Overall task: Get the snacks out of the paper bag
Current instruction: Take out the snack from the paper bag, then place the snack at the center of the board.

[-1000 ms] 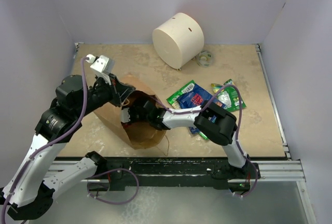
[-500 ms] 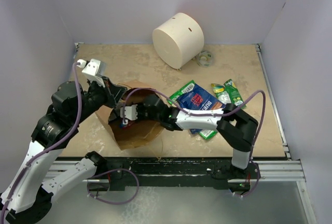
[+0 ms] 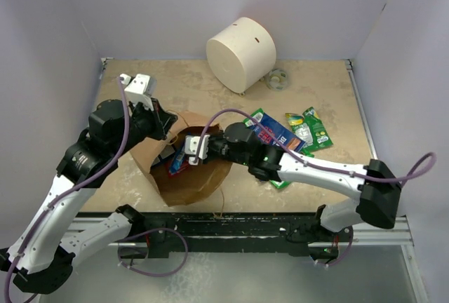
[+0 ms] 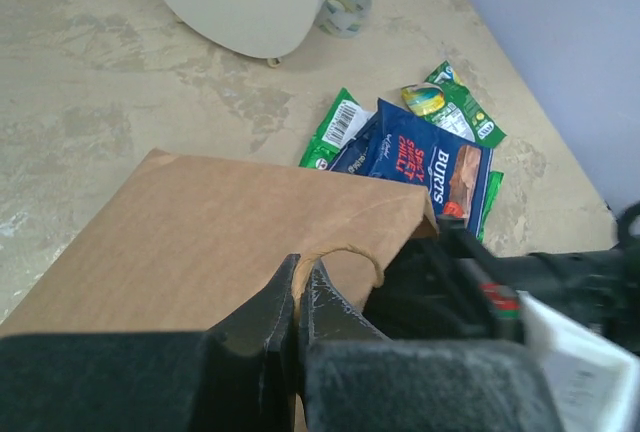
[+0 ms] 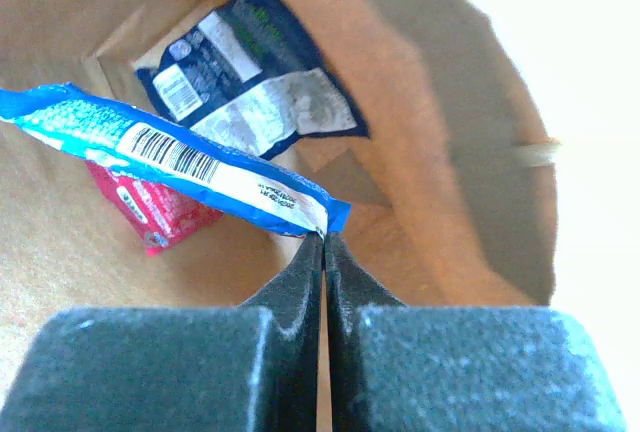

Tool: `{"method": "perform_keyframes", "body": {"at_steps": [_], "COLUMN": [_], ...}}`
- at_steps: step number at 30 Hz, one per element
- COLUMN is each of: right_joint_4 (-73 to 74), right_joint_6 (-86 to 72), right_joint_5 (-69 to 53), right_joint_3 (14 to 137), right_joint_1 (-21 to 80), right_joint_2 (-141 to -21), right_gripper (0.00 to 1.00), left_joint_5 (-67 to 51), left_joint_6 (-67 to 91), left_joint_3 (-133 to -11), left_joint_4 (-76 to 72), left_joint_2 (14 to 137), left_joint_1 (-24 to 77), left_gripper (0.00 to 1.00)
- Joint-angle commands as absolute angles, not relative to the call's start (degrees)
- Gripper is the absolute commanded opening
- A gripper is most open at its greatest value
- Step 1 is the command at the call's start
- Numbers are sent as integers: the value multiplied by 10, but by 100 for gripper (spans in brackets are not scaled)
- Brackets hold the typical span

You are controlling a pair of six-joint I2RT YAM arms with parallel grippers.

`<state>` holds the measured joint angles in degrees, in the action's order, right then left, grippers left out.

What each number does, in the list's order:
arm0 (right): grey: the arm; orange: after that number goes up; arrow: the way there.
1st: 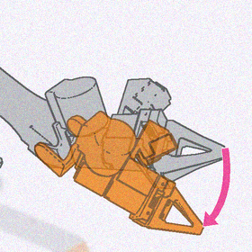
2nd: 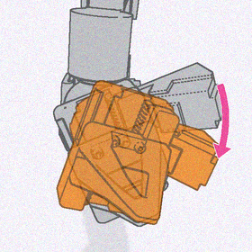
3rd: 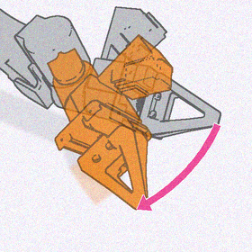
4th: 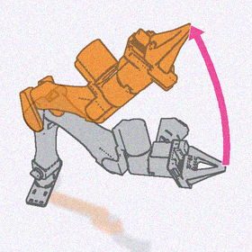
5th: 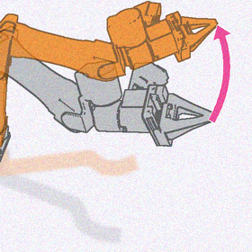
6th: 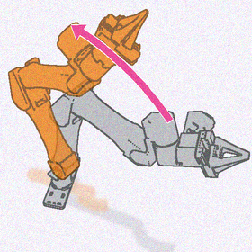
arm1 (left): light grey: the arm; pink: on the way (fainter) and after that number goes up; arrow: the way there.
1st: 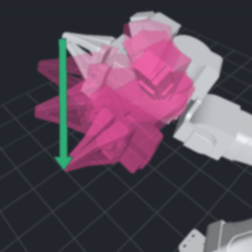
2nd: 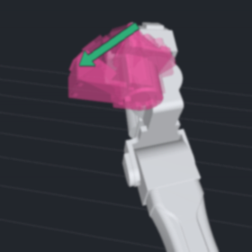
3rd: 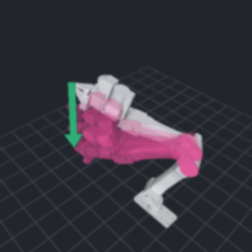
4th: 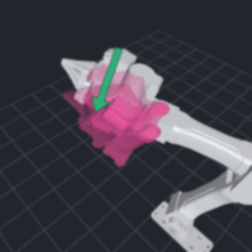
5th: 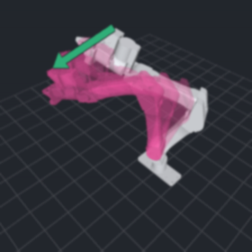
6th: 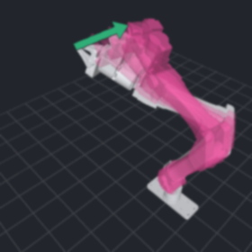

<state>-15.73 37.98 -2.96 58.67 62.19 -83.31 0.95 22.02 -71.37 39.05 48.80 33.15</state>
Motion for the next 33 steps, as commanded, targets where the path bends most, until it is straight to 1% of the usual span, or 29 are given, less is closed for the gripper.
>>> {"method": "perform_keyframes", "body": {"at_steps": [1,6,10,14,18,21,24,28,33], "right_joint_4": [-128,-64,32,65,93,99,70,30,4], "right_joint_6": [344,353,390,394,404,417,421,366,337], "right_joint_5": [-40,-4,2,17,83,152,194,182,233], "right_joint_3": [587,598,619,629,653,667,656,656,632], "right_joint_1": [622,622,622,622,622,619,597,533,470], "right_joint_2": [-767,-700,-644,-592,-563,-563,-557,-553,-575], "right_gripper": [0,0,0,0,0,0,0,0,0], "left_joint_5": [36,78,114,127,142,164,178,195,201], "left_joint_6": [235,240,246,252,258,268,279,289,291], "left_joint_3": [-736,-749,-746,-750,-757,-754,-754,-760,-764], "left_joint_4": [387,417,430,444,462,479,495,516,520], "left_joint_2": [503,519,527,547,562,567,576,588,592], "left_joint_1": [332,332,333,332,333,333,332,332,332], "left_gripper": [0,0,0,0,0,0,0,0,0]}}
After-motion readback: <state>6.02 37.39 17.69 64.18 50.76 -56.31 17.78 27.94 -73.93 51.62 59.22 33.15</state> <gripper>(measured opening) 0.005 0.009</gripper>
